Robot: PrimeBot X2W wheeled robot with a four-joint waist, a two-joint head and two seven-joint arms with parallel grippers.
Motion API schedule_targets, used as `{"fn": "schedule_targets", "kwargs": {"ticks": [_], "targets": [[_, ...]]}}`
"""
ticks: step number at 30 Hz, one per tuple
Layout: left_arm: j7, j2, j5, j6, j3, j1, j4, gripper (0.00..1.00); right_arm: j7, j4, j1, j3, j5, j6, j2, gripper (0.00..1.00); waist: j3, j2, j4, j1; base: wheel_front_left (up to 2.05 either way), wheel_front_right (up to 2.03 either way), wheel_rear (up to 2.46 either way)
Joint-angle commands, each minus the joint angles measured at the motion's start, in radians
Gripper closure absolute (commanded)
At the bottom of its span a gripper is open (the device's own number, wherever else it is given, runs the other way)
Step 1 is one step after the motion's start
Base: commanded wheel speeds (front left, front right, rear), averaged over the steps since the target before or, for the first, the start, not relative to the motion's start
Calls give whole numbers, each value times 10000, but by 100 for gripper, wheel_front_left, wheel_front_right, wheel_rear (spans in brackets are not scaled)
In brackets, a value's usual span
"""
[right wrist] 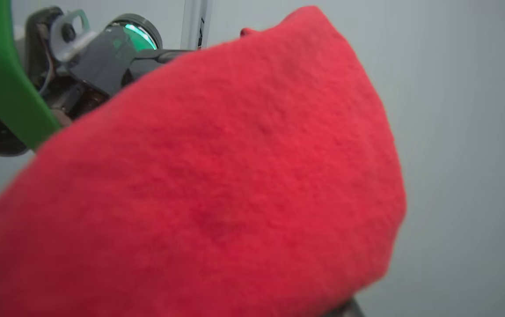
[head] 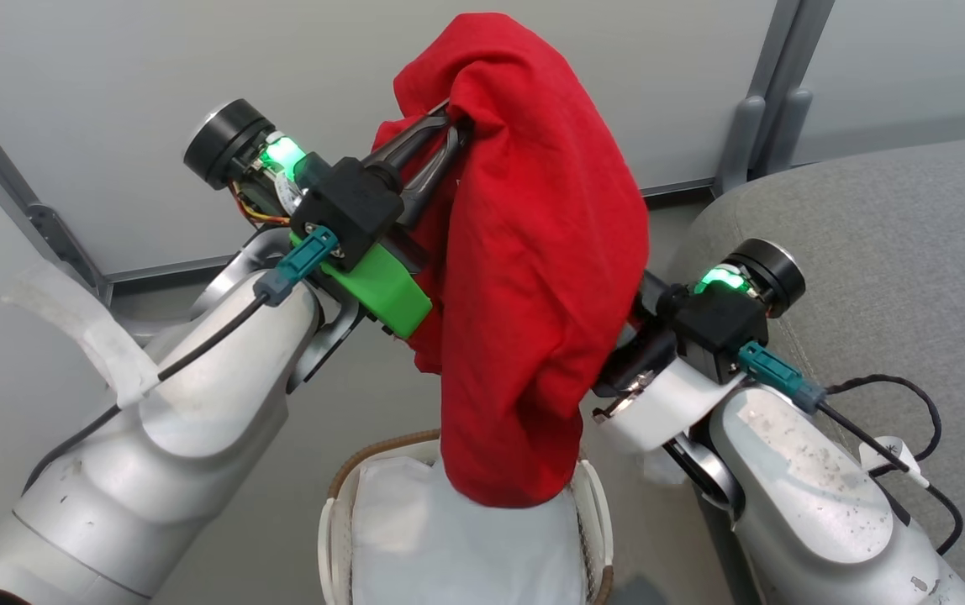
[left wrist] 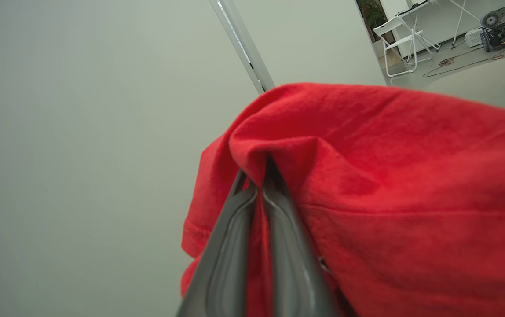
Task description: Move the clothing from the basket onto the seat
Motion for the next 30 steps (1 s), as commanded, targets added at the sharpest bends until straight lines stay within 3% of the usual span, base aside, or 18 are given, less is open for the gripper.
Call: {"fn": "schedule_targets", "kwargs": {"ticks": [1, 14, 16, 18, 19, 20, 30], "targets": [[-10, 27, -61, 20, 6, 124, 59, 100, -21, -112, -55, -65, -67, -7, 5, 100, 48, 0, -7, 0, 0, 0, 0], [-10, 164, -485, 19, 294, 492, 549, 100, -21, -457, 418, -786, -96, -7, 159, 100, 258, 0, -76, 0, 0, 0, 0], [-10, 157, -576, 20, 313, 564, 642, 59, -21, -462, 438, -889, -127, -7, 178, 100, 273, 0, -85, 0, 0, 0, 0], [-10, 159, -688, 19, 254, 649, 776, 49, -21, -439, 456, -949, -146, -7, 194, 100, 290, 0, -92, 0, 0, 0, 0], [-10, 156, -828, 20, 214, 716, 868, 11, -21, -430, 468, -1012, -151, -7, 212, 100, 295, 0, -94, 0, 0, 0, 0], [-10, 149, -980, 19, 155, 798, 968, 0, -22, -429, 480, -1060, -133, -7, 234, 100, 298, 0, -96, 0, 0, 0, 0], [-10, 226, -1962, 19, 527, 1760, 1257, 0, -22, -277, 537, -1542, -264, -7, 393, 100, 392, 0, -69, 0, 0, 0, 0]]}}
